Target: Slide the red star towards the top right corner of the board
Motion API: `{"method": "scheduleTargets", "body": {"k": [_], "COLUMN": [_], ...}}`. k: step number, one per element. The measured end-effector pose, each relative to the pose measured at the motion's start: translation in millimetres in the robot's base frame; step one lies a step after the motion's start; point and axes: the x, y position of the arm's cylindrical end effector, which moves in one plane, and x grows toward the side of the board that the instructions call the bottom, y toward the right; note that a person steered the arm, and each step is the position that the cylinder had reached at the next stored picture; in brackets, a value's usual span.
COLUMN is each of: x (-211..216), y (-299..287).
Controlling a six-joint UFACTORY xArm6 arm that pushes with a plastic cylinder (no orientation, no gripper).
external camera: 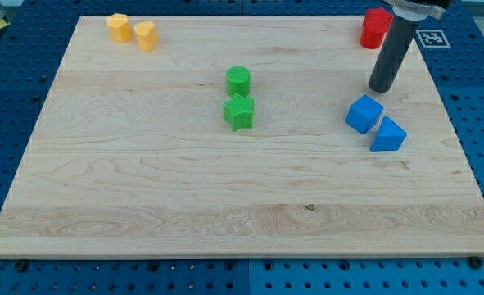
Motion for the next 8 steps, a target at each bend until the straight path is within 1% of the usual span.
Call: {"method": "scheduleTargets", "body": {"k": [1,2,3,4,5,7,8], "x": [-6,-43,-95,-159,-177,-179,-179], "y": [-12,-53,-72,-66,-62,-59,-42]}}
